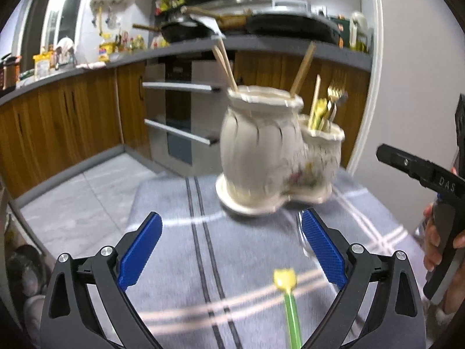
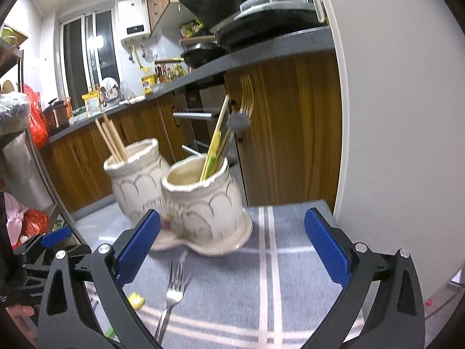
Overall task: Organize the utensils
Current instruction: 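Withdraw both open grippers from the holder back over the cloth, then lower the left gripper onto the yellow-green plastic spoon and close on it, then close the right gripper on the silver fork while the left holds the spoon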
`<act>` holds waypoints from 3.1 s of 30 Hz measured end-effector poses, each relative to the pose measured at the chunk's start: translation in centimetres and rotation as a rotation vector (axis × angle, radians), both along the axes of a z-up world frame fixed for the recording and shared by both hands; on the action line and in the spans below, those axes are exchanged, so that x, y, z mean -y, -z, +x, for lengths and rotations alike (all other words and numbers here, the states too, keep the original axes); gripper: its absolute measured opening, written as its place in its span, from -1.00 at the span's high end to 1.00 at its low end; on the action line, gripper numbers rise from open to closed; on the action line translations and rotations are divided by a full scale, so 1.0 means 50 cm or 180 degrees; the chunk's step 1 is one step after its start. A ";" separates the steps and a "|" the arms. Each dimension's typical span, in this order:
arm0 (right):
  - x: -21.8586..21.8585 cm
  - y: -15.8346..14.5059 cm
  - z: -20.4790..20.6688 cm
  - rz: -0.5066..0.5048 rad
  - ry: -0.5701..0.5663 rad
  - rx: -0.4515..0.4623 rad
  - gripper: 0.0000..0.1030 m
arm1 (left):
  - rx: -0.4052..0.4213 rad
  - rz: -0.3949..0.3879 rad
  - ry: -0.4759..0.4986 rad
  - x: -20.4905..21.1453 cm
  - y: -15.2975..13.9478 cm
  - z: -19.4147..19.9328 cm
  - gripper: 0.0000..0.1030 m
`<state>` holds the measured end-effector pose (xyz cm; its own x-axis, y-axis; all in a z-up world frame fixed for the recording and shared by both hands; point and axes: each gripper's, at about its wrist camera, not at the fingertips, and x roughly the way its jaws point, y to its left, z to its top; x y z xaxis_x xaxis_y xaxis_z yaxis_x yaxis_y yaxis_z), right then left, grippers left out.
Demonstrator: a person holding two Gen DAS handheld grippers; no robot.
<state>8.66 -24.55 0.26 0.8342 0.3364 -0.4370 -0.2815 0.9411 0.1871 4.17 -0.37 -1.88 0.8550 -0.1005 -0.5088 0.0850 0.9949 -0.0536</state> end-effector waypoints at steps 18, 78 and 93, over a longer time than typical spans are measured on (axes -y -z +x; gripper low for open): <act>-0.036 0.063 -0.038 -0.0395 -0.0032 -0.0457 -0.91 | -0.0635 0.0541 0.0586 0.070 0.087 -0.060 -0.80; -0.152 0.125 -0.053 -0.1158 -0.0848 -0.1273 0.80 | -0.0896 0.0358 0.0817 0.022 0.106 -0.054 0.80; -0.129 0.102 -0.068 -0.0873 -0.0869 -0.0868 0.90 | -0.0730 0.0259 0.0814 0.024 0.093 -0.048 0.81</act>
